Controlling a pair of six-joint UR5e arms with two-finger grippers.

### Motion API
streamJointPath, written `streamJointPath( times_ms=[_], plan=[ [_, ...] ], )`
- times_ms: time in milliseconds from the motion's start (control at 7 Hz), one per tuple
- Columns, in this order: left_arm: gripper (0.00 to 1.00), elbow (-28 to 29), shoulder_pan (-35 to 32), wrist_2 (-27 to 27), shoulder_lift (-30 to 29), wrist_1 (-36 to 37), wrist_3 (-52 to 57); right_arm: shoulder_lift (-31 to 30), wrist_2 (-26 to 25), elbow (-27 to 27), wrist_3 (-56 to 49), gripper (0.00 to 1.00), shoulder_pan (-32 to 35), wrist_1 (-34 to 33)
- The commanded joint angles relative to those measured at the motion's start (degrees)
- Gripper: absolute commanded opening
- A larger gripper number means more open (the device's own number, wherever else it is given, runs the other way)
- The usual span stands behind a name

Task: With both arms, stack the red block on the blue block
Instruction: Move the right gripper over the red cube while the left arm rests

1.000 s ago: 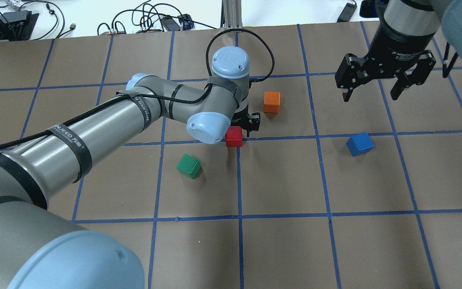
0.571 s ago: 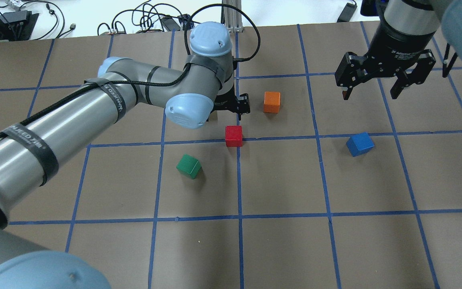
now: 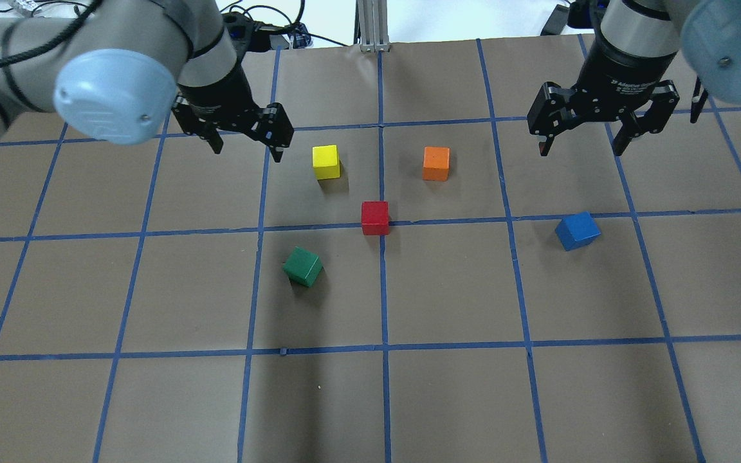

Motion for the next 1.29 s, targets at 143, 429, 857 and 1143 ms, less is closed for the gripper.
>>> streamJointPath(
  times_ms=[143,429,857,1143],
  plan=[
    [1.00,1.3,3.2,0.7,6.6,-6.6,1.5,6.6,0.2,-0.1,5.2,1.00,5.8,-9.8],
    [1.00,0.9,6.0,1.0,8.5,-6.5,0.8,11.5,0.3,-0.3,9.7,1.00,11.6,-16.6],
    [1.00,1.4,6.5,0.7,9.3,-7.0,-1.0,17.6,0.3,-0.2,10.5,1.00,18.3,-25.2],
    [1.00,1.9,6.5,0.8,7.9,-6.9,-2.0,21.5,0.5,-0.2,10.8,1.00,20.4,-27.5]
  ],
)
